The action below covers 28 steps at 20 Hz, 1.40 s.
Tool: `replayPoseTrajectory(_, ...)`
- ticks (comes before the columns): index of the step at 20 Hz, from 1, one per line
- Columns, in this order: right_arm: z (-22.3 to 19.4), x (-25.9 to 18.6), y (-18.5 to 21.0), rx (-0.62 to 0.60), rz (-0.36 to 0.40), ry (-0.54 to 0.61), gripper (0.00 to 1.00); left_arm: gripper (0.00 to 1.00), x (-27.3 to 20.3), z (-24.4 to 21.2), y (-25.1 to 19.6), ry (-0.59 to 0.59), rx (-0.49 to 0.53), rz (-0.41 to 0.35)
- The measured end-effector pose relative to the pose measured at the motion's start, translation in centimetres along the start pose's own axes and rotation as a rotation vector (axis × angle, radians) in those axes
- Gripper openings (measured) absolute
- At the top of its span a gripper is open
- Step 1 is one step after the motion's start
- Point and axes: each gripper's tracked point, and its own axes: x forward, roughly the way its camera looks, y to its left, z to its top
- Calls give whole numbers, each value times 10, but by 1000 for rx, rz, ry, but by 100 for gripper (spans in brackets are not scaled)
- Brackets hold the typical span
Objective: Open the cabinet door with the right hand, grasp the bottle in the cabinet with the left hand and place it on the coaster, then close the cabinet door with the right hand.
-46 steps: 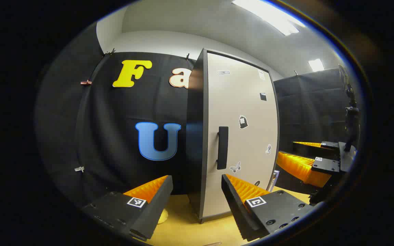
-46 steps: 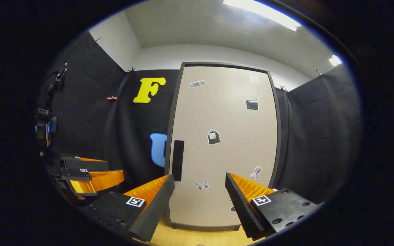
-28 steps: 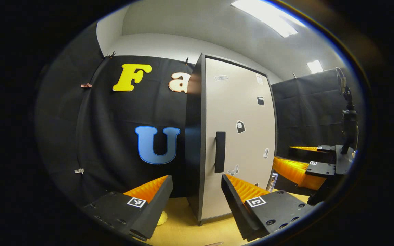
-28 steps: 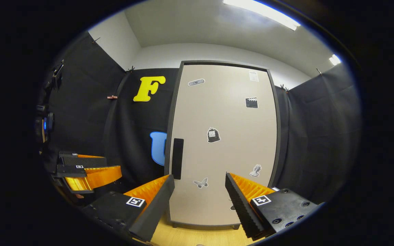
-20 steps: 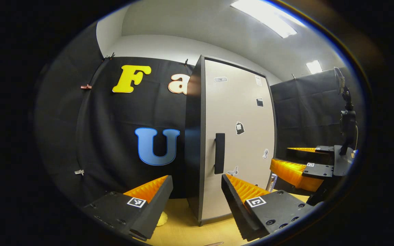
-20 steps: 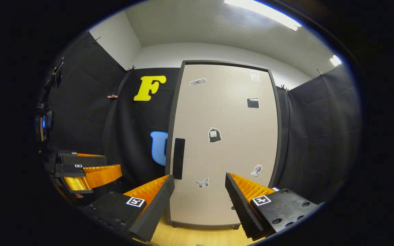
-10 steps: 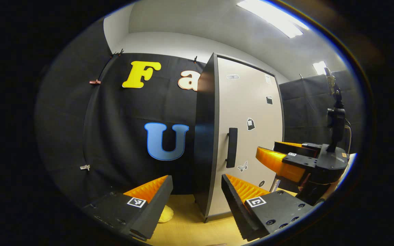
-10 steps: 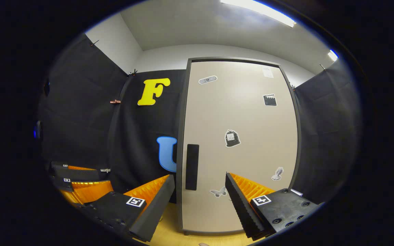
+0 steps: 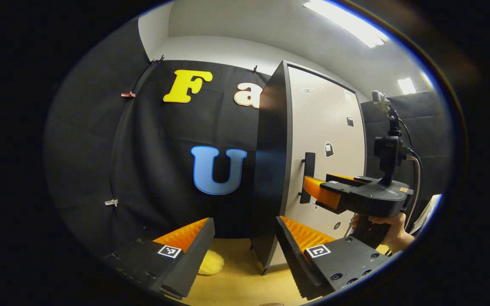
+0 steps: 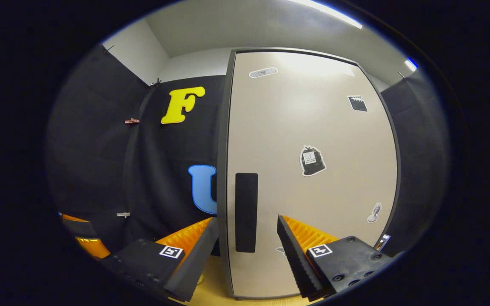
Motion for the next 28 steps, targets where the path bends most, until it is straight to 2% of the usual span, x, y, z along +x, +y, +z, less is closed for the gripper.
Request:
replayPoseTrajectory(2, -9, 12, 1, -13, -10, 14, 90, 90, 6, -4, 1, 9, -16, -13)
replayPoseTrajectory(4, -14, 22, 2, -16, -19, 15, 83, 90, 11, -6, 7, 19, -21, -7)
replayPoseTrajectory(8, -15, 35, 7, -10, -43, 3, 86, 90, 19, -14, 14, 35, -20, 0)
replayPoseTrajectory(9, -13, 36, 5, -14, -61, -5, 71, 90, 20, -14, 15, 36, -22, 1)
replayPoseTrajectory(11, -11, 40, 2, -17, -93, -20, 56, 90, 23, -15, 19, 36, -26, 4)
replayPoseTrajectory(13, -10, 41, 5, -19, -103, -25, 50, 90, 24, -16, 21, 38, -28, 10)
replayPoseTrajectory(14, -9, 40, 6, -30, -109, -31, 42, 91, 24, -17, 22, 40, -28, 14)
replayPoseTrajectory(16, -10, 44, 3, -56, -114, -38, 39, 90, 24, -18, 25, 44, -26, 25)
replayPoseTrajectory(17, -11, 41, 5, -55, -110, -26, 32, 90, 23, -18, 26, 45, -27, 29)
replayPoseTrajectory(18, -11, 40, 4, -40, -109, -16, 32, 90, 24, -19, 27, 47, -31, 33)
replayPoseTrajectory(19, -12, 43, 5, -39, -103, 3, 23, 90, 22, -19, 29, 48, -36, 36)
replayPoseTrajectory(22, -12, 37, 6, -56, -74, 30, 23, 91, 19, -16, 26, 39, -44, 32)
replayPoseTrajectory(28, -8, 5, 6, -40, -19, 61, 23, 90, 11, 1, 18, 11, 3, 26)
